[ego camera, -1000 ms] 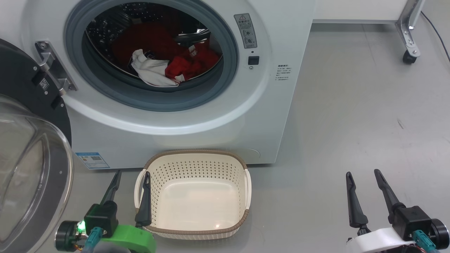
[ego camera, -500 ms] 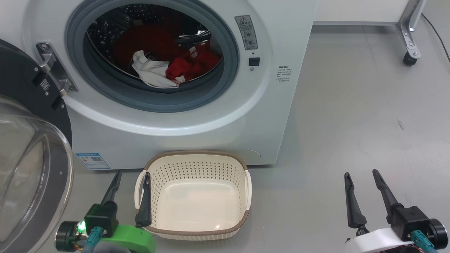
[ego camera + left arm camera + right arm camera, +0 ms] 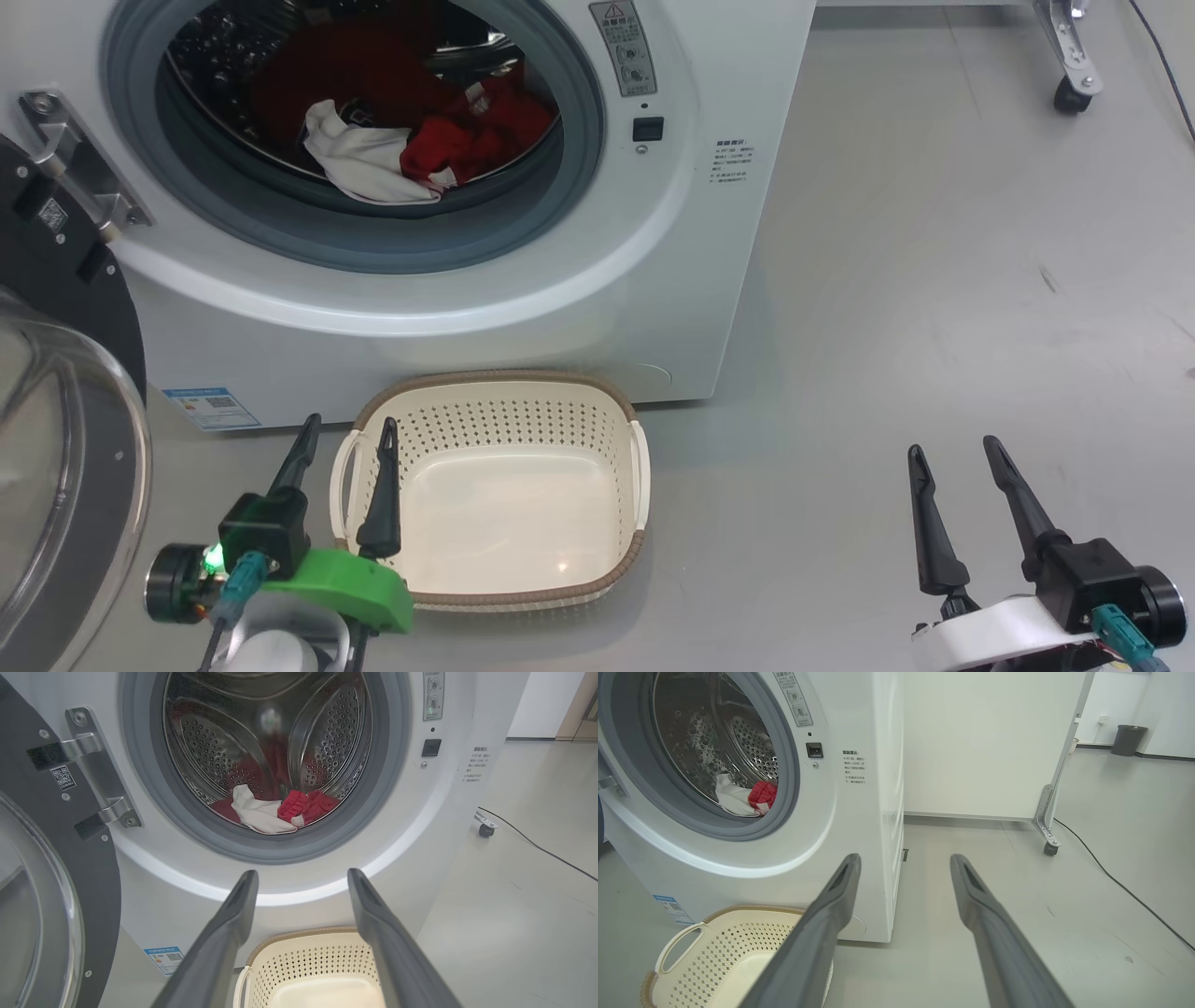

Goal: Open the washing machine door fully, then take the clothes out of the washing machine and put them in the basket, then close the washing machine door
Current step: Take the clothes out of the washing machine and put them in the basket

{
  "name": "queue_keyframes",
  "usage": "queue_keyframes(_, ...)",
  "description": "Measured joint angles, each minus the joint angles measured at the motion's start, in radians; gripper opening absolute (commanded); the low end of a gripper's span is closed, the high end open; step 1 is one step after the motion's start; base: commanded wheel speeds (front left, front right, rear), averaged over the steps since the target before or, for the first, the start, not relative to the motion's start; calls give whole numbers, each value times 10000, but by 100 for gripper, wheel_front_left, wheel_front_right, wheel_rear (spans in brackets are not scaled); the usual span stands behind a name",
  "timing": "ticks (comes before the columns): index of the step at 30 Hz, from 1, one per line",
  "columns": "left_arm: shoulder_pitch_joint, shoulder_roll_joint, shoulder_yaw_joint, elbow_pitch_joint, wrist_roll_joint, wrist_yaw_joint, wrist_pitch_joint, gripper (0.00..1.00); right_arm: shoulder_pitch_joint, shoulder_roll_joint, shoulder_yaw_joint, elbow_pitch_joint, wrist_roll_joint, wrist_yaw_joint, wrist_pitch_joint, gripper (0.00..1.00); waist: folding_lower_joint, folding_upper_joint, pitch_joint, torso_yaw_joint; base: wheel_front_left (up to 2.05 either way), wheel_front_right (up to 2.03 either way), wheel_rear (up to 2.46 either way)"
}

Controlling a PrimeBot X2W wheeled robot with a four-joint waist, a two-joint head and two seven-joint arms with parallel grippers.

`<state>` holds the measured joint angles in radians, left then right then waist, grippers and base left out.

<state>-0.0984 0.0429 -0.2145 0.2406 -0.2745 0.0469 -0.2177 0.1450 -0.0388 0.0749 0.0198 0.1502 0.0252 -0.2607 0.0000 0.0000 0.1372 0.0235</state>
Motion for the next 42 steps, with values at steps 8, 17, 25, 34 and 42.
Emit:
queue_keyframes(8, -1419, -13, -75, 721, -481, -349, 596, 100, -220, 0, 8, -211, 0, 48, 0, 100, 0, 0, 714, -314, 0, 0, 0)
queue_keyframes(17, -3751, 100, 96, 1768, -803, -807, 2125, 100, -923, -2, 98, -472, 4, 173, 0, 100, 0, 0, 1876, -831, 0, 0, 0)
queue_keyframes(25, -5594, 650, 522, 2228, -1049, -957, 3068, 100, -1439, -4, 255, -539, 401, 178, 0, 100, 0, 0, 2677, -1320, 0, 0, 0)
queue_keyframes(34, -7616, 1530, 1076, 2876, -1271, -1049, 4148, 100, -2010, -8, 589, -594, 961, 167, 0, 100, 0, 0, 3719, -2155, 0, 0, 0)
queue_keyframes(42, -8761, 2366, 1112, 3312, -1005, -1062, 4788, 100, -2429, -6, 947, -523, 1371, 151, 0, 100, 1, 0, 4429, -2869, 0, 0, 0)
